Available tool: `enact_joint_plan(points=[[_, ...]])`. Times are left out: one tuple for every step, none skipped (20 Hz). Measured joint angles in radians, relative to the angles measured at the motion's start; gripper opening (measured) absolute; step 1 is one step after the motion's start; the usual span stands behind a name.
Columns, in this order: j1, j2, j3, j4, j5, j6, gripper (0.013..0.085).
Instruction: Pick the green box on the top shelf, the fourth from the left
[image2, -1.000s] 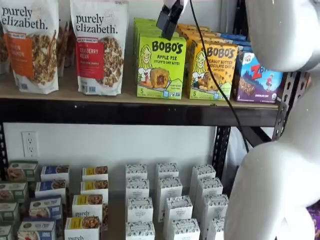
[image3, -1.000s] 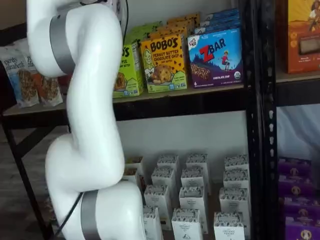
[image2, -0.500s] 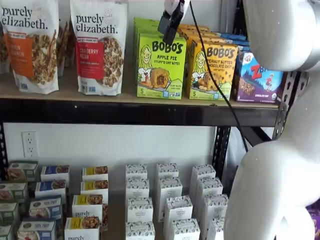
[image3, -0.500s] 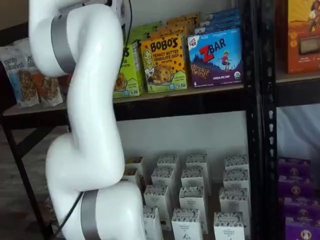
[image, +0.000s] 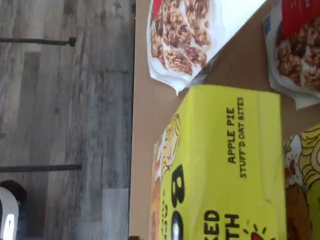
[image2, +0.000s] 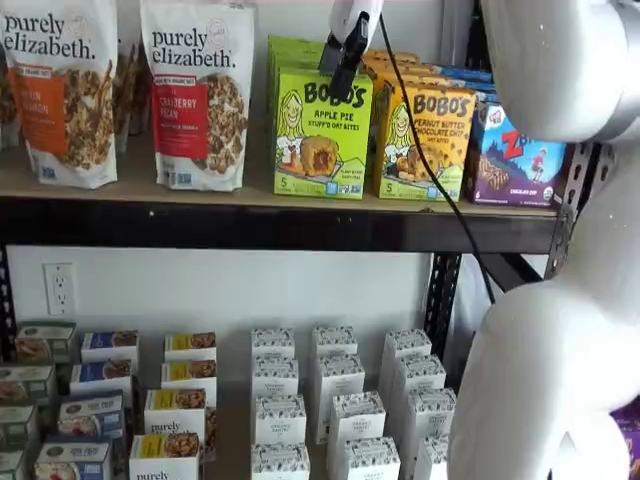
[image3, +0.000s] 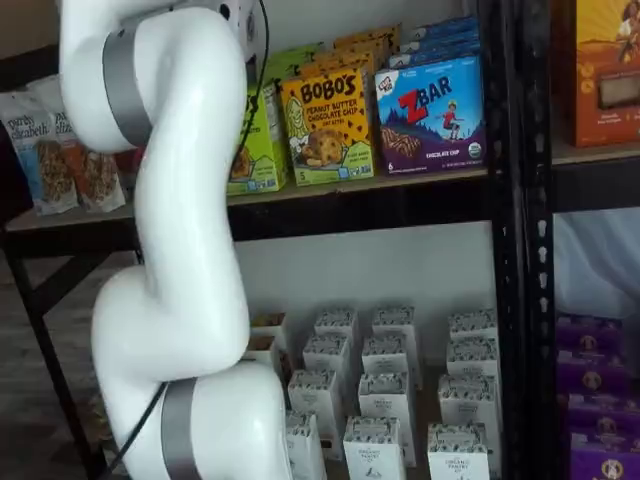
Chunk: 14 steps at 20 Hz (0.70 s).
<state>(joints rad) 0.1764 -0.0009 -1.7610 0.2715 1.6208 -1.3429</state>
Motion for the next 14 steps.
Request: enact_joint_plan(points=[[0.001,-0.001,0.005,-0.003,-0.004,0.0,0.085],[0.002,-0.001,0.008,-0.007,-0.007,-0.001,0.085],[0.004,-0.002,0.011,-0.011,-0.009,-0.001,0.085],[0.005,-0.003,0.015,-0.015,-0.012,0.0,0.085],[0.007,-0.004,0.019,-0.019,-0.015,0.0,0.085],[0.009,-0.005,0.023,-0.024,-0.018,0.001,0.085],[0.011,-0.006,0.028,-0.028,-0.021,0.002,0.085],[0.014,-0.008,0.033,-0.032,-0.024,0.003,0.085],[0.016,-0.009,0.037,-0.036,-0.027,0.004,0.085],[0.017,-0.01,0.041,-0.039,-0.03,0.004,0.085],[0.019,-0.012,0.046,-0.041,-0.033,0.005,0.085],[0.02,-0.013,0.05,-0.043,-0.036,0.006,0.085],[0.022,-0.015,0.054,-0.044,-0.04,0.006,0.085],[0.023,-0.018,0.06,-0.047,-0.047,0.007,0.085]])
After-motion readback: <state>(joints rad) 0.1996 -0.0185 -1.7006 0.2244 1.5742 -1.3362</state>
